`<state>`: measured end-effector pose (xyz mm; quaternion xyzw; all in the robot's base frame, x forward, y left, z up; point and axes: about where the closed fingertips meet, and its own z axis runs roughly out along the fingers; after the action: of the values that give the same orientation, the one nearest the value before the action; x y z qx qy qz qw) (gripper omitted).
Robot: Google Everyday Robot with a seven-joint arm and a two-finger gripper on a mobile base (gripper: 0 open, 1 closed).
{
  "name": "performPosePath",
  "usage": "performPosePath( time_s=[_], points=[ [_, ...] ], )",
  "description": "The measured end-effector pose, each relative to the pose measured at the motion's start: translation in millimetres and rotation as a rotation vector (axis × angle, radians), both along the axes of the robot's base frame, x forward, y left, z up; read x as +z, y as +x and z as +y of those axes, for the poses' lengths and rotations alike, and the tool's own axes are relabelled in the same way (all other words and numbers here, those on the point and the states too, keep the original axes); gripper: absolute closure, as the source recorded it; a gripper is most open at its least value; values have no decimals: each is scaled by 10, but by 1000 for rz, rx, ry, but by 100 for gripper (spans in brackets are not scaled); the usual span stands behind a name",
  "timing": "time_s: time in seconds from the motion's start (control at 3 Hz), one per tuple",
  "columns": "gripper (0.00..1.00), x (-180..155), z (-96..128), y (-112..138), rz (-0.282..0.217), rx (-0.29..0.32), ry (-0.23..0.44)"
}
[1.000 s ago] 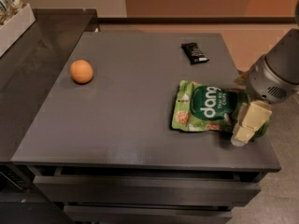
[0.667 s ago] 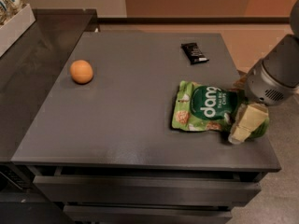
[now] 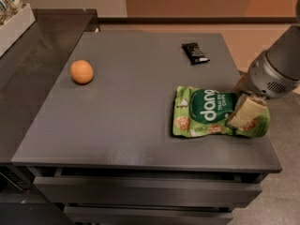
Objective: Move green rice chip bag near orange
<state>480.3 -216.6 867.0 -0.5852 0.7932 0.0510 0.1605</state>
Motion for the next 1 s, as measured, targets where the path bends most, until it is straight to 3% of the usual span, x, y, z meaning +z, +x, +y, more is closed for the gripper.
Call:
performPosePath(
  time_s=[0.33, 0.67, 1.0],
  points=[
    [85, 206, 79, 61, -37, 20, 13],
    [100, 415, 234, 111, -80, 74, 15],
    [100, 541, 456, 203, -114, 141, 1]
  ],
)
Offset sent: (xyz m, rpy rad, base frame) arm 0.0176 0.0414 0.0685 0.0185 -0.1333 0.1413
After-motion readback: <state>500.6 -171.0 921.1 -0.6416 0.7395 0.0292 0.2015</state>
